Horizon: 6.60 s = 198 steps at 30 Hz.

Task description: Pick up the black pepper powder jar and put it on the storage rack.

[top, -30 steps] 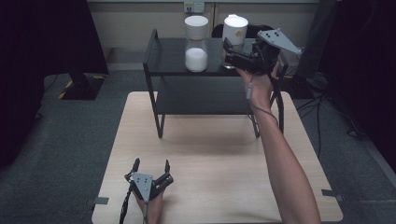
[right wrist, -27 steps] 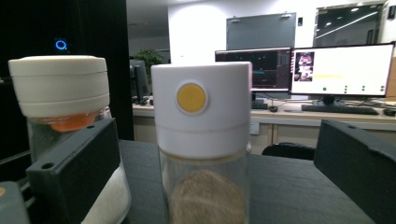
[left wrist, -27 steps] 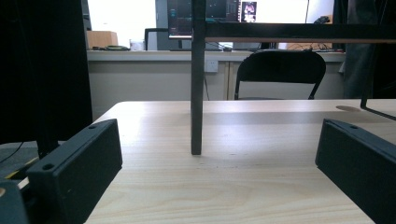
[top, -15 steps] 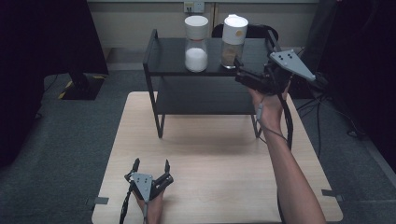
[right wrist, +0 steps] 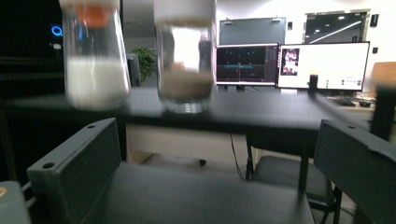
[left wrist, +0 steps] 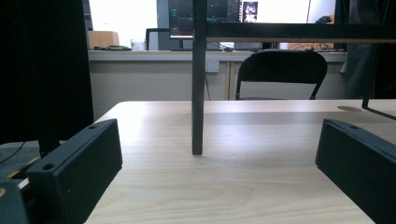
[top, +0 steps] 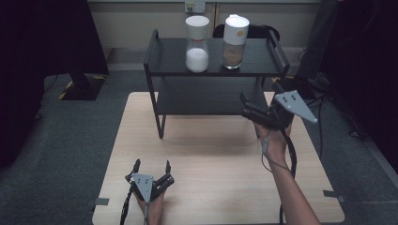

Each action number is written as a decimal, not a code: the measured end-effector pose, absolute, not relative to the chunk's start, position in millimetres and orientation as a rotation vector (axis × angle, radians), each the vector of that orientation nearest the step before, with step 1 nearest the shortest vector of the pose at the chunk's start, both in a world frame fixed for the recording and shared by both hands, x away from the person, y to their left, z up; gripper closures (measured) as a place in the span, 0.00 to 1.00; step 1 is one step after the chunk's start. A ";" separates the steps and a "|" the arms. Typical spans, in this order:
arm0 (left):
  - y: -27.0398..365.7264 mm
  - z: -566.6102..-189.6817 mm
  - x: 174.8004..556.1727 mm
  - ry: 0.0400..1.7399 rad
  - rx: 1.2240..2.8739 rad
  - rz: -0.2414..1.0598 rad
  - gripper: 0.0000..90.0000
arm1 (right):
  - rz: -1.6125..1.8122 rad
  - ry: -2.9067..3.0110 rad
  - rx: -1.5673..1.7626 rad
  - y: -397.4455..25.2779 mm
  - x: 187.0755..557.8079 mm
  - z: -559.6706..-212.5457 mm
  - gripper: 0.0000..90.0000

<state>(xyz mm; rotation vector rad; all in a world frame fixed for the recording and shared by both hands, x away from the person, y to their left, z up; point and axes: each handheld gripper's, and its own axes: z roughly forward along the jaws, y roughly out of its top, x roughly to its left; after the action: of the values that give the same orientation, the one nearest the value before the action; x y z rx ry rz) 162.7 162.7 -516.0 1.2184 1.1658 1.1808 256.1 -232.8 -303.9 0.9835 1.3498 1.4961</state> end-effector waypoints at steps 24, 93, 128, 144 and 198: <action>162.6 -516.1 162.7 1.166 1.218 1.181 0.00 | 1.352 1.305 1.046 -243.1 195.8 -433.1 0.00; 158.4 -516.2 162.4 1.183 1.207 1.199 0.00 | 1.230 1.216 1.175 -236.7 152.9 -515.8 0.00; 157.9 -516.3 162.4 1.185 1.206 1.202 0.00 | 1.233 1.218 1.173 -237.5 152.8 -515.9 0.00; 157.5 -516.2 162.4 1.187 1.205 1.203 0.00 | 1.234 1.220 1.172 -237.8 152.9 -515.8 0.00; 157.5 -516.2 162.4 1.187 1.205 1.203 0.00 | 1.233 1.219 1.173 -237.5 152.9 -515.9 0.00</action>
<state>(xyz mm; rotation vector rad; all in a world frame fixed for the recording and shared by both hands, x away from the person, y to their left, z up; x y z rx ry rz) 162.4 157.5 -516.2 1.2048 1.1866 1.2028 152.9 -237.5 -515.9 1.1725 1.2187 1.2331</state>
